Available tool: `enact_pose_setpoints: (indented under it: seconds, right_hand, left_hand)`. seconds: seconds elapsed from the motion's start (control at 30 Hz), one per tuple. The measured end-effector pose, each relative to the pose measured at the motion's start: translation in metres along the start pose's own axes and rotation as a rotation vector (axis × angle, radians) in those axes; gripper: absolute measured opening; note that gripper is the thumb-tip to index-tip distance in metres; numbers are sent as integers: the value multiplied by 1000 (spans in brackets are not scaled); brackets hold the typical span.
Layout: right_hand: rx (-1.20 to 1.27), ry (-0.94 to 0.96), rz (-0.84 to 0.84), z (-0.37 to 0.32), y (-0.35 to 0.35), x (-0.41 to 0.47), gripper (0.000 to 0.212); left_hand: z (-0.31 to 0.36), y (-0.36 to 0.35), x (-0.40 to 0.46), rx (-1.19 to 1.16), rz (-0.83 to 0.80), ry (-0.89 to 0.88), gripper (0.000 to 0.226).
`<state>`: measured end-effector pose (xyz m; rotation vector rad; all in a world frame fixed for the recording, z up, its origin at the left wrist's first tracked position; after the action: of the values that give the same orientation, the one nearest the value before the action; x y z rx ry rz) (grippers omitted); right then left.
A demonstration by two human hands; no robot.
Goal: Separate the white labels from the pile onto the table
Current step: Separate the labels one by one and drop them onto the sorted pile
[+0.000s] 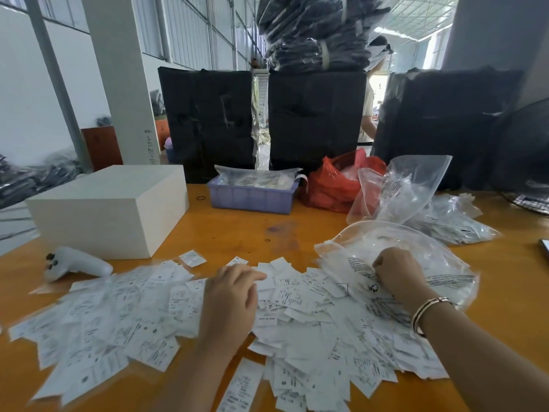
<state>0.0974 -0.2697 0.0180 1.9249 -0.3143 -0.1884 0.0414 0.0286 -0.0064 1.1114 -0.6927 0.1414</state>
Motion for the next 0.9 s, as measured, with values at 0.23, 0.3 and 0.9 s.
enact_pose_setpoints:
  seconds: [0.23, 0.3, 0.9]
  right_hand:
    - [-2, -9, 77, 2, 2, 2, 29]
    - [-19, 14, 151, -1, 5, -1, 28]
    - [952, 599, -299, -94, -43, -95, 22]
  left_hand:
    - [5, -13, -2, -255, -184, -106, 19]
    - [4, -15, -2, -286, -215, -100, 17]
    - [8, -7, -1, -865, -393, 175, 34]
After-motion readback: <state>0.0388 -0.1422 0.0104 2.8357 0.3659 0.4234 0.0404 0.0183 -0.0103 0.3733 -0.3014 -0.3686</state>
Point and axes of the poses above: each hand's wrist, its own x-axis towards the middle knuckle, its own y-axis out of the back of the hand, z = x × y, the point moved 1 cm from there along x, towards the middle knuckle, and after that the axes turned 10 degrees about -z, right-handed, at the moved point
